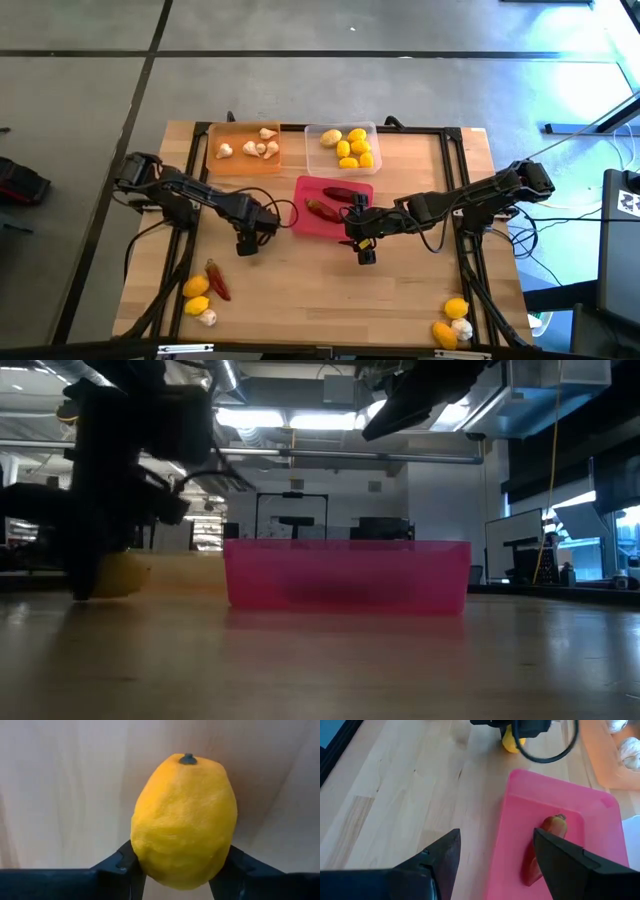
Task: Sort produce into baskets
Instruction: Put the yellow lemon in the transparent bin
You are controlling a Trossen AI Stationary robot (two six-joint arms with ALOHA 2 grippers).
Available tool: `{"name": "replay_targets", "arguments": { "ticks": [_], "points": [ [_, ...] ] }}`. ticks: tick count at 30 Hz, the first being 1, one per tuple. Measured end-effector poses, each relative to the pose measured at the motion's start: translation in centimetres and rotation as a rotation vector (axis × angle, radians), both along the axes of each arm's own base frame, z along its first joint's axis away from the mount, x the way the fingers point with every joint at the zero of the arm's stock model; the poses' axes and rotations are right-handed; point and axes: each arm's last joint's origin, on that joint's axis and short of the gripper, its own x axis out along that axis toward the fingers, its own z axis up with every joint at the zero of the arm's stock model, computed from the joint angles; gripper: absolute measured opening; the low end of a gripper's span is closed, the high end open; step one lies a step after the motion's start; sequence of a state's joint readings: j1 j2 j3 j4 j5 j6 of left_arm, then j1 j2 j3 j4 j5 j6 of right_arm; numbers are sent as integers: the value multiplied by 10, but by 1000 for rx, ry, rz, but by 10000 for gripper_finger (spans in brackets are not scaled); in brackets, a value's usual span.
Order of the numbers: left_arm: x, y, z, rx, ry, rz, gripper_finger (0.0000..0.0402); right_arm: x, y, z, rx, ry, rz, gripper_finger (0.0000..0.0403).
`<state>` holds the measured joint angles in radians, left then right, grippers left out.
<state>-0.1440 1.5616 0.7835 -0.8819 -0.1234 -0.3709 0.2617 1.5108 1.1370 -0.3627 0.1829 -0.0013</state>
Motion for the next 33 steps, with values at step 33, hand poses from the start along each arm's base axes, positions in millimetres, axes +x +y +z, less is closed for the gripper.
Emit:
{"name": "replay_targets", "arguments": {
  "ticks": [33],
  "points": [
    [41, -5, 111, -8, -1134, -233, 177, 26, -24, 21, 123, -312, -157, 329]
  ]
}}
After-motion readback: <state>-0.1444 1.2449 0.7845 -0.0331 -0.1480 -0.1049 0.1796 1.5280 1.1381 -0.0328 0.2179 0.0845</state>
